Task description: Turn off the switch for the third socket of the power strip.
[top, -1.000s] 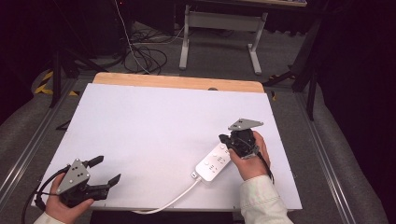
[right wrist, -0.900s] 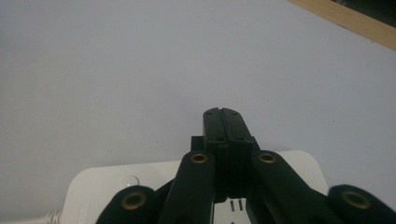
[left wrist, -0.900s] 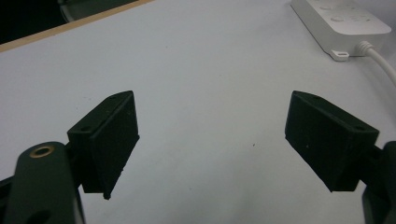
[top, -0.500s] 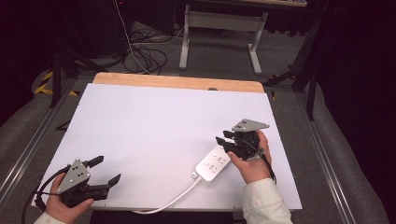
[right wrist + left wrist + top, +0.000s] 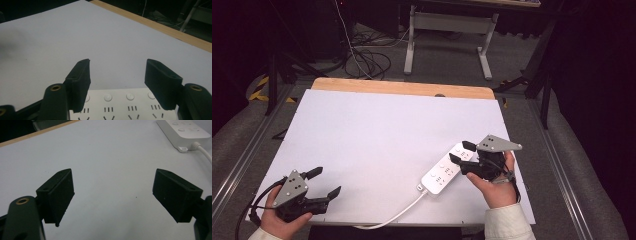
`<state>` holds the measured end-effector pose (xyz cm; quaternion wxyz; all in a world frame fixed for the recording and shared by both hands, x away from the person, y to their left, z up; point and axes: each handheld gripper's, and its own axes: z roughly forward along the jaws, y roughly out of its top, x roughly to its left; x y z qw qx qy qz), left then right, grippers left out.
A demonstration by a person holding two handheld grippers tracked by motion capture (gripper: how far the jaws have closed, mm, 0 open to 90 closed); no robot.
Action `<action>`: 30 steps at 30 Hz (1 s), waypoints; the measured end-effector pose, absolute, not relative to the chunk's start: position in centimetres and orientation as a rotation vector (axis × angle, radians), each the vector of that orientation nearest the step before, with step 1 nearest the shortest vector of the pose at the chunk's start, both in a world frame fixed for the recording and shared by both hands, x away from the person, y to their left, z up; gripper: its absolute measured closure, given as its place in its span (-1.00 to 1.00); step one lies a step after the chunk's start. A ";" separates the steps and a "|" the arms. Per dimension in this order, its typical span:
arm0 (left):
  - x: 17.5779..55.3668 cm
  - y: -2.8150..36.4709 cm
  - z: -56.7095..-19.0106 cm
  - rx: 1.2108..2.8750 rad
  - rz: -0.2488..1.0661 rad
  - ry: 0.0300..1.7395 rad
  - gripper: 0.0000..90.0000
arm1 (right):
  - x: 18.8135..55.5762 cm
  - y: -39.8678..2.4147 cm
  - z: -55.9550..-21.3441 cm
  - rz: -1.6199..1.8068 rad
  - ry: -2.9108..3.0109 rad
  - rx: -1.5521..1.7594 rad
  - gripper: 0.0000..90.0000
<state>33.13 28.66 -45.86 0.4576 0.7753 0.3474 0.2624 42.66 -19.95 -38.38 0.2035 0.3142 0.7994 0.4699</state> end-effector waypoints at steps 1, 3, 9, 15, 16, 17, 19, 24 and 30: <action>33.1 28.7 -45.9 1.910 0.647 0.856 -0.60 | 42.4 -20.1 -38.4 1.312 2.229 0.871 -0.20; 33.1 28.6 -45.9 1.908 0.645 0.856 -0.60 | 42.0 -20.4 -38.4 1.315 2.225 0.862 -0.25; 33.1 28.7 -45.8 1.909 0.643 0.859 -0.60 | 40.8 -21.5 -38.9 1.316 2.231 0.846 -0.29; 33.1 28.7 -45.8 1.910 0.648 0.857 -0.60 | 39.9 -22.6 -39.8 1.342 2.216 0.872 -0.29; 33.1 28.8 -45.8 1.910 0.648 0.857 -0.60 | 39.8 -22.8 -40.0 1.348 2.213 0.875 -0.29; 33.1 28.8 -45.8 1.910 0.647 0.858 -0.60 | 39.8 -22.9 -40.3 1.358 2.213 0.878 -0.29; 33.1 28.8 -45.8 1.909 0.646 0.858 -0.60 | 39.6 -23.3 -40.8 1.366 2.211 0.884 -0.29; 33.1 28.8 -45.8 1.905 0.647 0.862 -0.60 | 39.4 -24.2 -42.3 1.394 2.207 0.895 -0.30; 33.0 28.8 -45.8 1.904 0.648 0.861 -0.60 | 39.2 -25.2 -43.9 1.409 2.205 0.903 -0.33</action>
